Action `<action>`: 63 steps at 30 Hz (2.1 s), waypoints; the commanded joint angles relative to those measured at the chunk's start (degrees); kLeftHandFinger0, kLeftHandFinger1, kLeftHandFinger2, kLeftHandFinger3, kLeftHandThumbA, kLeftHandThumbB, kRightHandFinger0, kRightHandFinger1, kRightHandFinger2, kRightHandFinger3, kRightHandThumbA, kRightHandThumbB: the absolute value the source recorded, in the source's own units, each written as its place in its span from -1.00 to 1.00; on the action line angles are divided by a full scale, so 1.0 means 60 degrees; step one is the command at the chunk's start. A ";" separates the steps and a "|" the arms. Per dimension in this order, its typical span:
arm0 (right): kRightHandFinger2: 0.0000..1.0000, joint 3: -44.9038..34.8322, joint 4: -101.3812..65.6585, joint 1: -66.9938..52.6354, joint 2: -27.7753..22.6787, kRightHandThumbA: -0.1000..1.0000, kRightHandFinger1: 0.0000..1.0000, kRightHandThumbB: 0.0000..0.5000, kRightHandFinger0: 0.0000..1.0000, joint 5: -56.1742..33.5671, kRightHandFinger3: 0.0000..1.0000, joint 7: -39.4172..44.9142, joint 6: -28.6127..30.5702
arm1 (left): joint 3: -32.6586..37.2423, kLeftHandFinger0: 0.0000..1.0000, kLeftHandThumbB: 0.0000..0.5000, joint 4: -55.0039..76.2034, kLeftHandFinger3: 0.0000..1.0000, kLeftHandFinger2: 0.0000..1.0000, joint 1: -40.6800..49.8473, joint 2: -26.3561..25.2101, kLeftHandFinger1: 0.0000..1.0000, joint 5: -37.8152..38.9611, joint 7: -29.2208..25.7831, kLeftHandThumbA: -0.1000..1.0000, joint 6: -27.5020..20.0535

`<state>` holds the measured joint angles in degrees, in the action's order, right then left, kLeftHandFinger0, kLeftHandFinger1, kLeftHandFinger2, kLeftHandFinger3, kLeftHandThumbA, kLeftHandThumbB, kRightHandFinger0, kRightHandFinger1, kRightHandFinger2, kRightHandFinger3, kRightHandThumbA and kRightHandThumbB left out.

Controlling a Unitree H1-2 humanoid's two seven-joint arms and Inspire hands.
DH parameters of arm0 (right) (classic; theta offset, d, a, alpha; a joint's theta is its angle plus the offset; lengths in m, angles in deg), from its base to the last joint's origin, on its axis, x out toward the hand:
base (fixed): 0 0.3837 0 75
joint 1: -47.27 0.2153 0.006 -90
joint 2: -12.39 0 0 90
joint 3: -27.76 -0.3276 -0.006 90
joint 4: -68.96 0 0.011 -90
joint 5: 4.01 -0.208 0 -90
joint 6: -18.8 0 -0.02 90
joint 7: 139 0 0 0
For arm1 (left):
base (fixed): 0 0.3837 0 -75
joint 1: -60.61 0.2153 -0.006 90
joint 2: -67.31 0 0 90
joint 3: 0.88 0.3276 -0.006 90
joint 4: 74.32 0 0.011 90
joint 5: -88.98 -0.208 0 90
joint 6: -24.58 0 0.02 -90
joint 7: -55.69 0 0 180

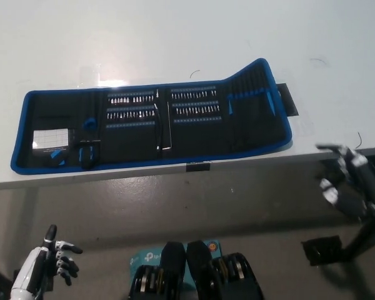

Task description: The robot uses its right hand to lift an edge of the toolkit kept in middle of the desk and make one fold in it

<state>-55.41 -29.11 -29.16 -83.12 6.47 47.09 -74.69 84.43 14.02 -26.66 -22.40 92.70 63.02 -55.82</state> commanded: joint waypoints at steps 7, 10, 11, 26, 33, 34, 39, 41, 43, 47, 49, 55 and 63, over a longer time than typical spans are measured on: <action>-0.29 0.0552 -0.1562 0.2124 -0.0150 -0.12 -0.62 -0.31 -0.74 0.0098 0.45 0.1308 -0.1300 | -0.0034 -0.52 1.00 0.0157 -0.18 -0.46 0.0035 -0.0088 -0.44 0.0131 0.0167 1.00 -0.0223; -0.22 0.0310 -0.0816 0.2626 -0.0008 -0.14 -0.57 -0.36 -0.59 -0.0042 0.46 0.1106 -0.1150 | -0.0064 -0.53 1.00 0.0101 -0.20 -0.48 0.0025 -0.0041 -0.47 0.0097 0.0079 1.00 -0.0259; -0.22 0.0303 -0.0771 0.2648 -0.0007 -0.14 -0.55 -0.35 -0.56 -0.0040 0.46 0.1114 -0.1139 | -0.0063 -0.53 1.00 0.0074 -0.20 -0.49 0.0051 -0.0014 -0.47 0.0103 0.0073 1.00 -0.0289; 1.00 -0.0170 0.1745 0.3409 0.0362 0.62 1.00 0.56 1.00 0.0985 1.00 0.0477 -0.2925 | -0.0109 -0.53 1.00 0.0195 -0.17 -0.49 0.0250 0.0109 -0.44 0.0125 0.0082 1.00 -0.0214; 1.00 -0.0414 0.2008 0.3017 0.1219 0.54 1.00 0.59 1.00 0.1075 1.00 -0.0225 -0.3472 | -0.0088 -0.48 1.00 0.0240 -0.12 -0.44 0.0262 0.0121 -0.42 0.0039 0.0033 1.00 -0.0128; 1.00 -0.0435 0.2107 0.3041 0.1329 0.55 1.00 0.62 1.00 0.1068 1.00 -0.0298 -0.3440 | -0.0101 -0.47 1.00 0.0246 -0.12 -0.44 0.0248 0.0118 -0.42 0.0041 0.0025 1.00 -0.0132; 1.00 -0.0491 0.2813 0.2777 0.2325 0.60 1.00 0.70 1.00 0.1146 1.00 -0.0912 -0.3279 | -0.0101 -0.56 1.00 0.0245 -0.18 -0.46 0.0219 0.0188 -0.43 0.0032 -0.0018 1.00 -0.0201; 1.00 -0.0506 0.3025 0.2761 0.2604 0.60 1.00 0.78 1.00 0.1251 1.00 -0.1151 -0.3385 | -0.0088 -0.56 1.00 0.0245 -0.18 -0.46 0.0197 0.0185 -0.44 0.0074 0.0033 1.00 -0.0175; 1.00 -0.0499 0.3290 0.2683 0.2983 0.59 1.00 0.76 1.00 0.1307 1.00 -0.1388 -0.3387 | -0.0029 -0.54 1.00 0.0263 -0.17 -0.46 0.0178 0.0140 -0.44 -0.0011 0.0058 1.00 -0.0220; 1.00 -0.0616 0.3636 0.2638 0.3533 0.48 1.00 0.64 1.00 0.1007 1.00 -0.1558 -0.3196 | -0.0022 -0.58 1.00 0.0174 -0.21 -0.49 0.0076 0.0160 -0.48 0.0057 0.0100 1.00 -0.0282; 1.00 -0.0647 0.3640 0.2609 0.3681 0.45 1.00 0.64 1.00 0.0976 1.00 -0.1626 -0.3160 | -0.0017 -0.61 1.00 0.0183 -0.22 -0.50 0.0078 0.0180 -0.50 0.0025 0.0067 1.00 -0.0318; 1.00 -0.0803 0.3797 0.2369 0.3735 0.29 1.00 0.50 1.00 0.1007 1.00 -0.2122 -0.2729 | -0.0033 -0.55 1.00 0.0187 -0.23 -0.46 0.0155 0.0181 -0.46 0.0075 0.0097 1.00 -0.0405; 1.00 -0.1480 0.4094 0.2450 0.3856 -0.13 1.00 0.16 1.00 0.0099 1.00 -0.2221 -0.1512 | -0.0050 -0.51 1.00 0.0225 -0.21 -0.48 0.0268 0.0229 -0.45 0.0095 0.0068 1.00 -0.0322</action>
<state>-61.84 -5.59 -14.72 -60.88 11.90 34.89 -89.49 84.36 14.02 -25.59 -20.81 92.72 63.04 -56.18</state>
